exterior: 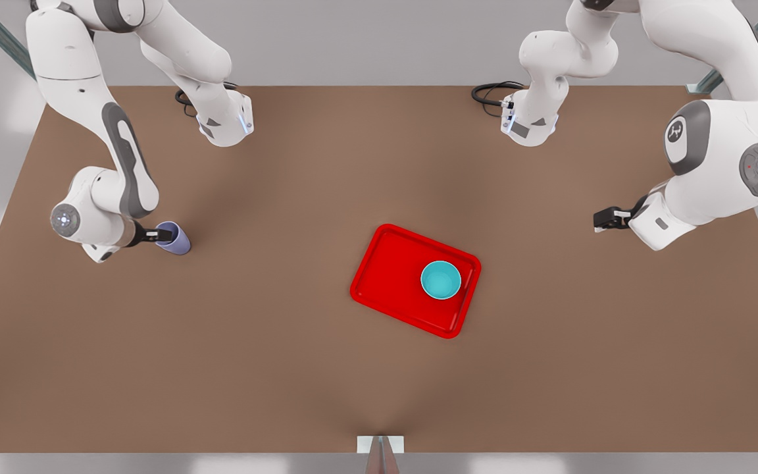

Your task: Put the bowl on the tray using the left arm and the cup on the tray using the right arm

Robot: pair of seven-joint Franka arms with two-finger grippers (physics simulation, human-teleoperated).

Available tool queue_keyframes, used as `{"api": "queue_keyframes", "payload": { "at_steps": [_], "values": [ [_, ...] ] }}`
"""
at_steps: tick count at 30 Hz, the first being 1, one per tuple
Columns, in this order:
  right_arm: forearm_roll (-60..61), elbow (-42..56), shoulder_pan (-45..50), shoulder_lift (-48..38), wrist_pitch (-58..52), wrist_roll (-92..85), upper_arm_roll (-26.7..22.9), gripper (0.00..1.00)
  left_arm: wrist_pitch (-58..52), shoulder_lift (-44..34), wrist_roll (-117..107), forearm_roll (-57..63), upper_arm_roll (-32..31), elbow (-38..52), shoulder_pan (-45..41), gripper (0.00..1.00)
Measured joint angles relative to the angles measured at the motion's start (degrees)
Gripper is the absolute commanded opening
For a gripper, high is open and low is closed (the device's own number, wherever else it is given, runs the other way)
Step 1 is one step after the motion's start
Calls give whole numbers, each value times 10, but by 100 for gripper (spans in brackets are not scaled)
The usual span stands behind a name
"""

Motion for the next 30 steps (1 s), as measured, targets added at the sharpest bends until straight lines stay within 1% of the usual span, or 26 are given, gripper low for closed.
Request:
{"api": "queue_keyframes", "payload": {
  "at_steps": [10,11,14,18,19,23,30],
  "values": [
    [0,1,1,12,8,0,0,100,-1,1,0,0,0,0,0,100],
    [1,1,1,12,8,-1,-1,98,-1,1,-1,0,0,0,0,100],
    [0,1,1,12,8,-1,-1,62,-1,1,-1,0,0,0,0,100],
    [0,1,4,14,8,0,0,33,-4,1,-1,0,0,0,0,100],
    [1,1,4,14,7,0,0,32,-4,1,-1,0,0,0,0,100],
    [0,2,5,14,5,2,0,21,-1,0,0,0,0,0,0,100],
    [1,4,10,13,-3,2,0,21,-4,0,0,0,1,0,1,100]
  ]
}}
